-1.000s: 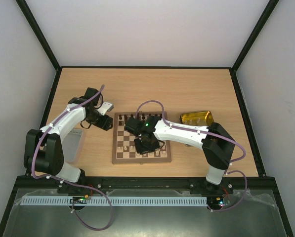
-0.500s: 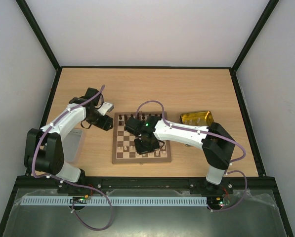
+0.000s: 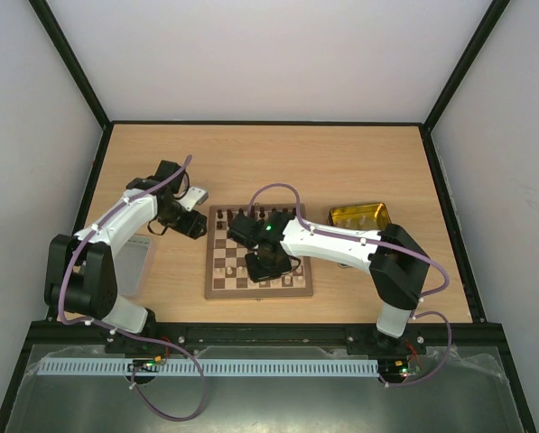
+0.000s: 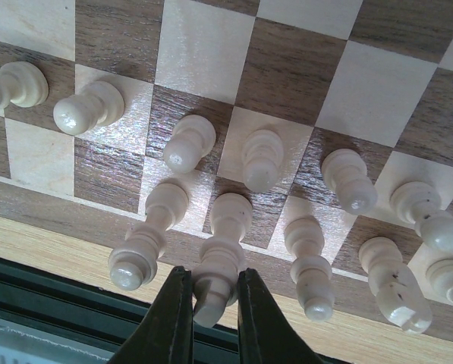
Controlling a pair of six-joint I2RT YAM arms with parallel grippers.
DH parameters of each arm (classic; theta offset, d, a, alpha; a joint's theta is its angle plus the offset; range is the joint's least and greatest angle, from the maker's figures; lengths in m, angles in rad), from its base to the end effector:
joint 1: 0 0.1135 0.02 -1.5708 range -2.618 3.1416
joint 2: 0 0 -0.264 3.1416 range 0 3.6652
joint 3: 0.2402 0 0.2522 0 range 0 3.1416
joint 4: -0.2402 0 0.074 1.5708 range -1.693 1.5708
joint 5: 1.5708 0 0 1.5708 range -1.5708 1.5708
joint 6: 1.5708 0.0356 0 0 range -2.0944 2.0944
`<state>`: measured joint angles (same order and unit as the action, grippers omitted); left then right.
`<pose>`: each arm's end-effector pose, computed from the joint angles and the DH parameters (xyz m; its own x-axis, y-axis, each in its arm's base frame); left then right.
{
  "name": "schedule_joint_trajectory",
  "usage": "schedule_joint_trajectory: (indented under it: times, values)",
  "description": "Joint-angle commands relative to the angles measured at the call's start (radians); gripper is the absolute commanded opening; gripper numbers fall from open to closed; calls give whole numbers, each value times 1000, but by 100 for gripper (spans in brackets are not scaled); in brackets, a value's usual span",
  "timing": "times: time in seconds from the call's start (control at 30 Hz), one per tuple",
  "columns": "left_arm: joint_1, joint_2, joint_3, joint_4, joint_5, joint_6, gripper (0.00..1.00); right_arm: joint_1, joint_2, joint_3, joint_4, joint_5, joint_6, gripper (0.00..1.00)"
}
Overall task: Set up the chess pieces on the board
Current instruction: Place the chess piece on the chessboard.
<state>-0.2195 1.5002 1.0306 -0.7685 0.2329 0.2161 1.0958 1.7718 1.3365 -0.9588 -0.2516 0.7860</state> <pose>0.2739 -0.0695 0.2168 -0.8398 0.4011 -0.3658 0.4766 0.8674 -0.1430 0.1472 0.3057 0.2165 -0.9417 -0.3328 0.0492 -0.3043 0.9049 0.2976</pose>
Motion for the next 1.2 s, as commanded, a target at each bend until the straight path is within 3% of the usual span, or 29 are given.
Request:
schedule_joint_trajectory:
  times: [0.0, 1.17]
  values:
    - [-4, 8, -11, -6, 13, -6, 75, 10, -23, 2, -34, 12, 6, 2]
    - [-4, 6, -12, -6, 13, -6, 75, 12, -35, 4, -48, 32, 18, 2]
